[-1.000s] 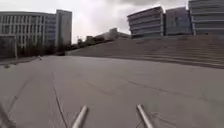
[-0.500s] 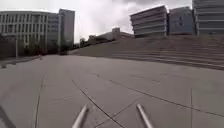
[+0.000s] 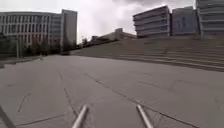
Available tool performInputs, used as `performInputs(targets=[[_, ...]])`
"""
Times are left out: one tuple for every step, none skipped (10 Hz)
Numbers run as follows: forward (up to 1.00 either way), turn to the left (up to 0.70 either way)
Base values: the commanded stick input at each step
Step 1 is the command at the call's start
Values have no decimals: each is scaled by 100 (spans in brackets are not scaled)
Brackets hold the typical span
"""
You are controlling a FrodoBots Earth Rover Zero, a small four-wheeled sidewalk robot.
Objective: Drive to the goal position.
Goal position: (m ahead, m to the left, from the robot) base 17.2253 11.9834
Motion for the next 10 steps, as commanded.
performInputs(targets=[[100, 27], [100, 27], [100, 27], [100, 27], [100, 27], [100, 27], [100, 27], [100, 27], [100, 27], [100, 27]])
